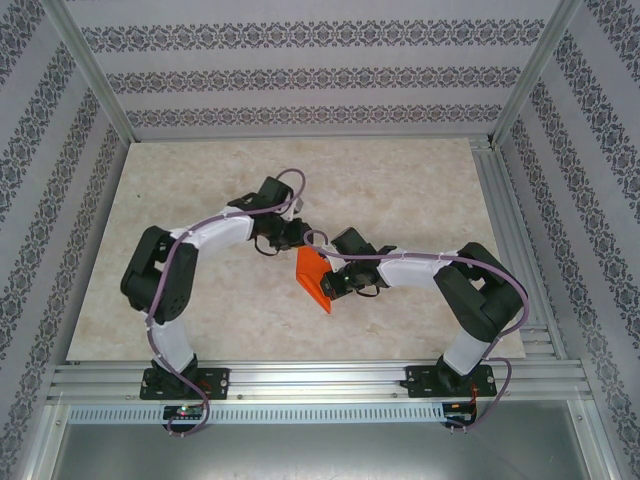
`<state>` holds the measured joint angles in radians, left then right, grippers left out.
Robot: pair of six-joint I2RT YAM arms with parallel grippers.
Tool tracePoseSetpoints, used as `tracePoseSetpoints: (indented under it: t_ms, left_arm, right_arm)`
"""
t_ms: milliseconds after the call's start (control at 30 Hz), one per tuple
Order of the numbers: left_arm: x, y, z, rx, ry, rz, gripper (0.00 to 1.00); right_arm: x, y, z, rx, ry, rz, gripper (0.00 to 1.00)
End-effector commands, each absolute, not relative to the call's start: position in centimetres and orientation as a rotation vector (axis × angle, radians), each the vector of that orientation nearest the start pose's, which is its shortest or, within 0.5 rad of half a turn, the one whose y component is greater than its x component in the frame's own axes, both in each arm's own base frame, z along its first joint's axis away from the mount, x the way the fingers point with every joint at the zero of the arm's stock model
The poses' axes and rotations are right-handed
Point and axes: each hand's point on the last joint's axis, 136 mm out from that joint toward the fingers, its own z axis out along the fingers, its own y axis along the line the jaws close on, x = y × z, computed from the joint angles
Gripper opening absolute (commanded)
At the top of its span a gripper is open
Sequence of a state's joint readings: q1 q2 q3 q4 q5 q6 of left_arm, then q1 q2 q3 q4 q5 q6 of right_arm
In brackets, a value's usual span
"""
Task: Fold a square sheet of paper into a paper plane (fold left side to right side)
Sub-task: Third fold the triangle at the center of the table.
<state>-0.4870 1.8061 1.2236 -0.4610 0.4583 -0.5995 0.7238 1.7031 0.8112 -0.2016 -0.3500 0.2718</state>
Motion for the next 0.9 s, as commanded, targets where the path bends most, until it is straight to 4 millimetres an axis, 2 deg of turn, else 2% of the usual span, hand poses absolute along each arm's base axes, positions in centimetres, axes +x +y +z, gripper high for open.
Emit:
tracePoseSetpoints:
  t_ms: [0,167,433,600,867]
  left_arm:
    - [33.8,-25.6,9.8,0.026,2.767,-0.940,0.23]
    - [30.6,-27.0,9.9,0.017,2.752,-1.129,0.16]
    - [26.9,-28.8,7.7,-0.021,2.791,-1.204,0.12]
    - [26.0,-29.5,6.1,-0.039,2.830,-1.190,0.11]
    - [25.8,-30.1,4.2,-0.034,2.879,-1.131,0.10]
  right_arm:
    - [22.2,26.7,-1.2,-0.734,2.806,0.656,0.00]
    - [22.1,26.7,-1.2,-0.735,2.806,0.654,0.00]
    - [22.1,26.8,-1.2,-0.744,2.803,0.649,0.00]
    - [22.1,26.8,-1.2,-0.748,2.802,0.647,0.00]
    - [22.0,26.6,-1.3,-0.747,2.806,0.634,0.00]
